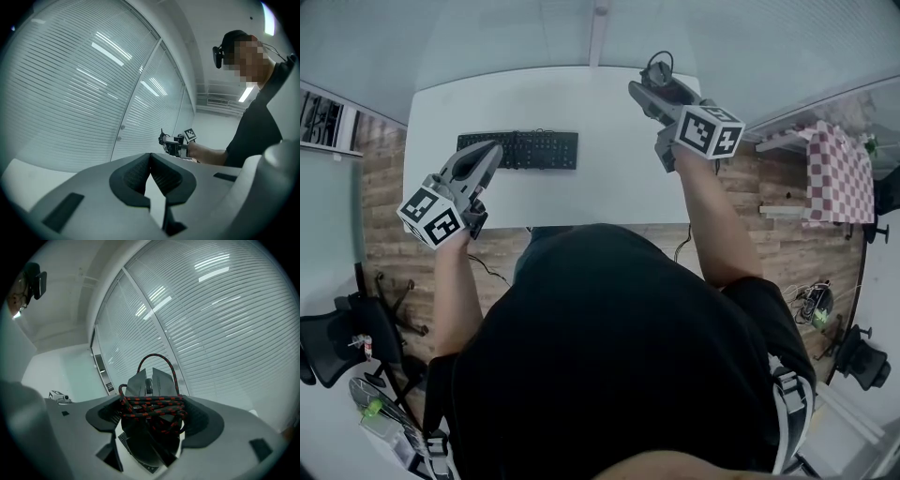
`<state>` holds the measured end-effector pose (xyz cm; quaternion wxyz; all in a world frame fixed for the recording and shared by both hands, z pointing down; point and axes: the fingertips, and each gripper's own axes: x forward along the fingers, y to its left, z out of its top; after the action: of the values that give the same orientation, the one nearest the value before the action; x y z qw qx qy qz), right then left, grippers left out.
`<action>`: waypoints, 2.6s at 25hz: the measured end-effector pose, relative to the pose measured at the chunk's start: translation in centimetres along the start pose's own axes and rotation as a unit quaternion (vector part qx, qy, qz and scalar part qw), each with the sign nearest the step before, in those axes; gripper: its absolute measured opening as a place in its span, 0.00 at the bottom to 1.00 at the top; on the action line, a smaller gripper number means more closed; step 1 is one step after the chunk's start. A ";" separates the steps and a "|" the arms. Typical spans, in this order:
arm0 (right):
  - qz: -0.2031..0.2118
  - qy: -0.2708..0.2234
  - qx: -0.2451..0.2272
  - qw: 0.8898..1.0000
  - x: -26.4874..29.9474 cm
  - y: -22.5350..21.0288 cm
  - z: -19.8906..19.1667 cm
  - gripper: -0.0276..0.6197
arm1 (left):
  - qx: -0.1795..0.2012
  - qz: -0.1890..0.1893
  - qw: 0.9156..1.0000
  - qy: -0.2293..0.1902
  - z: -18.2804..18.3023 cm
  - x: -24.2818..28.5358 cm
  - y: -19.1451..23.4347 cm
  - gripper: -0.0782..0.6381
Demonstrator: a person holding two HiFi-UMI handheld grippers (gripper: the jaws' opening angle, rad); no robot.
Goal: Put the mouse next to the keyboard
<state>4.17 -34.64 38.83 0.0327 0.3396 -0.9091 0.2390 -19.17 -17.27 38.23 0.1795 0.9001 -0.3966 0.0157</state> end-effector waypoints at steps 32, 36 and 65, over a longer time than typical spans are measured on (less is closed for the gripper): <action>-0.111 0.095 0.057 0.988 6.6 -8.8 -13.0 0.67 | -0.024 -0.018 0.999 0.014 0.1 0.1 7.8 0.14; -0.125 0.114 0.066 0.983 7.4 -10.3 -15.4 0.67 | -0.027 -0.016 0.999 0.016 -0.1 0.4 8.7 0.14; -0.180 0.251 0.115 0.944 10.3 -14.8 -31.3 0.67 | -0.032 -0.032 0.998 0.049 -0.8 1.9 12.8 0.14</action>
<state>2.43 -36.29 74.88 0.2634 0.4281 -0.7615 0.4092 -27.00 -26.26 43.28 0.2280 0.9044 -0.3583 0.0408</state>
